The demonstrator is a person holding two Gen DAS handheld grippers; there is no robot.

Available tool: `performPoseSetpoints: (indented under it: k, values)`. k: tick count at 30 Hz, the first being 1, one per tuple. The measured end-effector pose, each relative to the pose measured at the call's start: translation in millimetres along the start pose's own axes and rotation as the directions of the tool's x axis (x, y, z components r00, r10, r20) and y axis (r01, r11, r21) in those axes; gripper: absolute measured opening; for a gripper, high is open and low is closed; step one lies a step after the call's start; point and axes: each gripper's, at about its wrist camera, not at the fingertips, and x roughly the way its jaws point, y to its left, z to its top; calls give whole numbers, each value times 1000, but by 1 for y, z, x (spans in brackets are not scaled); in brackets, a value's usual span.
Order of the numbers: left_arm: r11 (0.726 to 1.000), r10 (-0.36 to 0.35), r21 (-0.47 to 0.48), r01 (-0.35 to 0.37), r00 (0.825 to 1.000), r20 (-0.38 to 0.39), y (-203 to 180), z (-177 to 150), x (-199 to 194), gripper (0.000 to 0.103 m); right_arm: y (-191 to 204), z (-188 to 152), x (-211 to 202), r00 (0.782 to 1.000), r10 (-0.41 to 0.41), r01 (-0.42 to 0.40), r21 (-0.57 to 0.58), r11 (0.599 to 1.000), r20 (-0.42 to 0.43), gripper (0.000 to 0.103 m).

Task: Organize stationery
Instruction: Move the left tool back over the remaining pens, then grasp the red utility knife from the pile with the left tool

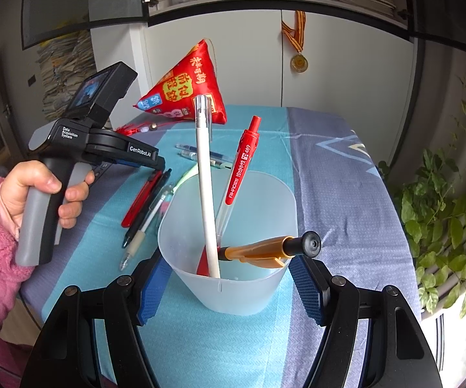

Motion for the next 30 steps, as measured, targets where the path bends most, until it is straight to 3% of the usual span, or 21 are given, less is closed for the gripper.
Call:
performPoseSetpoints:
  k: [6,7,10,14,19,25,30]
  values:
    - [999,43,11,-43,999,19,-5,0,2,32,0,0,1,1000,2,-2,3,1000,1,71]
    - [999,42,23,-42,999,13,-7,-1,3,26,0,1,1,1000,4,-4,4,1000,1,71]
    - [999,8,53,-7,1000,-14,-11,-9,4,11,0,1,1,1000,3,-3,4,1000,1,71]
    - [994,-76,80,80,996,-52,-11,-23,-5,11,0,0,0,1000,5,-5,5,1000,3,71]
    - [986,-163,21,165,983,-84,7,-32,-14,10,0,0,0,1000,5,-5,7,1000,5,71]
    - [979,-201,-2,201,979,-30,18,-32,-38,10,0,0,0,1000,4,-4,9,1000,4,71]
    - [970,-240,43,239,970,46,12,-30,-73,10,0,0,0,1000,4,-4,9,1000,4,71]
